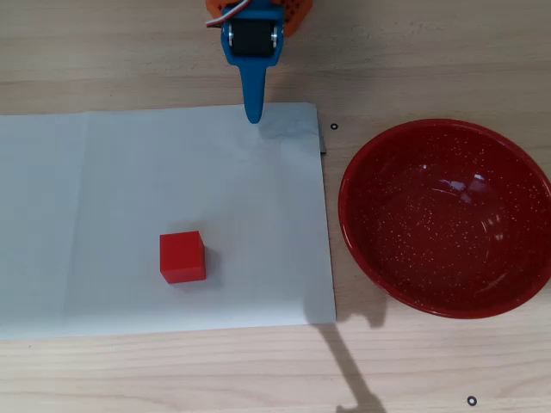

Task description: Grasp the red cube and put it in the red bowl

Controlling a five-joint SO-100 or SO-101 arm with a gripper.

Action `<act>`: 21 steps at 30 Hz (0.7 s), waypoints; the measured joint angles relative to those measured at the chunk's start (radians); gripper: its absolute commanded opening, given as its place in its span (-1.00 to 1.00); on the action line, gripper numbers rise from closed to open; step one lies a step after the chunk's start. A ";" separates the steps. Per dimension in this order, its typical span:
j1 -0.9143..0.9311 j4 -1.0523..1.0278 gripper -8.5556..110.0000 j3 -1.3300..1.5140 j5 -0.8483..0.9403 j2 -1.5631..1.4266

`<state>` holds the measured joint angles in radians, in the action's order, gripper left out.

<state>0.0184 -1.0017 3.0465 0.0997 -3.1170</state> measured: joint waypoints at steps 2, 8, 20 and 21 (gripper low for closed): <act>0.000 -0.026 -0.85 -0.041 -0.025 0.072; -0.015 -0.135 -0.85 -0.313 -0.084 0.215; -0.100 -0.394 -0.85 -0.887 -0.155 0.680; -0.101 -0.403 -0.85 -0.937 -0.170 0.723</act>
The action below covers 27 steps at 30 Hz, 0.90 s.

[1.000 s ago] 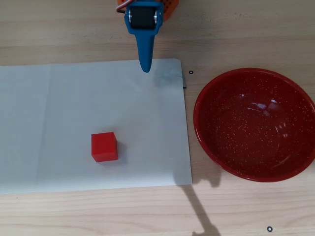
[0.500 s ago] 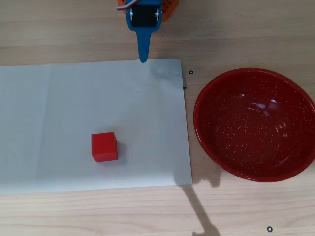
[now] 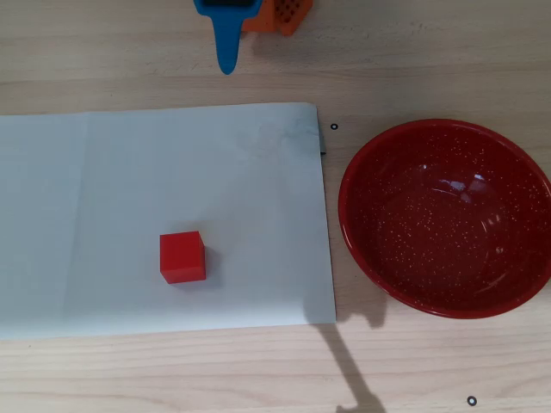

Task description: Grasp the red cube and put it in the red bowl

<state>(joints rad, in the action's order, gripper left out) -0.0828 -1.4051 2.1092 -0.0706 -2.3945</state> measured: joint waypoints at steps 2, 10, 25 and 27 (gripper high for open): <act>-0.026 -0.031 -0.85 -0.112 -0.028 0.089; -0.133 -0.112 -0.81 -0.426 -0.121 0.390; -0.189 -0.152 -0.09 -0.821 -0.195 0.844; -0.186 -0.152 0.04 -0.848 -0.212 0.888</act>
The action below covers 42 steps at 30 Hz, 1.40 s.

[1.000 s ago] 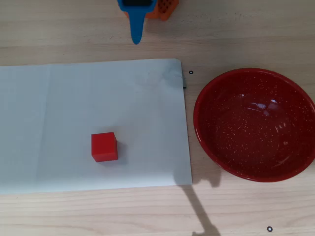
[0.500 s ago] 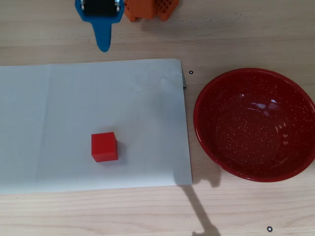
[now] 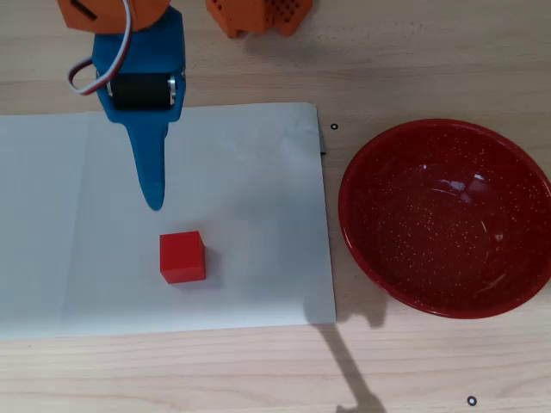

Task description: Grasp the red cube and put it in the red bowl

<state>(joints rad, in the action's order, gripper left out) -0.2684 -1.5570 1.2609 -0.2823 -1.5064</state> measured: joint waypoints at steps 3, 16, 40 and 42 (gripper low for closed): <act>0.000 0.015 0.14 -0.002 -0.017 0.051; 0.000 0.127 0.25 -0.002 -0.017 0.232; 0.064 0.176 0.25 -0.169 0.025 0.488; 0.067 0.163 0.25 -0.170 0.025 0.488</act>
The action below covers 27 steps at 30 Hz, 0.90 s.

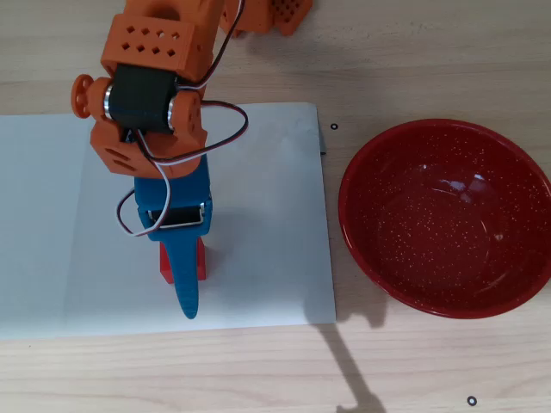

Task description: Grasp the red cube and put it in the red bowl

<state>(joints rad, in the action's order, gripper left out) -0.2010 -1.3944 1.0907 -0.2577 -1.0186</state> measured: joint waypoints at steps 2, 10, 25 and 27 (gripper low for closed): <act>0.002 0.006 0.24 0.000 0.000 0.014; 0.000 0.026 0.22 -0.089 0.000 0.058; 0.002 0.012 -0.33 -0.092 0.000 0.086; 0.002 0.014 -0.54 -0.092 0.000 0.086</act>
<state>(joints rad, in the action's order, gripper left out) -0.1994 -1.3806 0.9986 -0.2577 -0.9327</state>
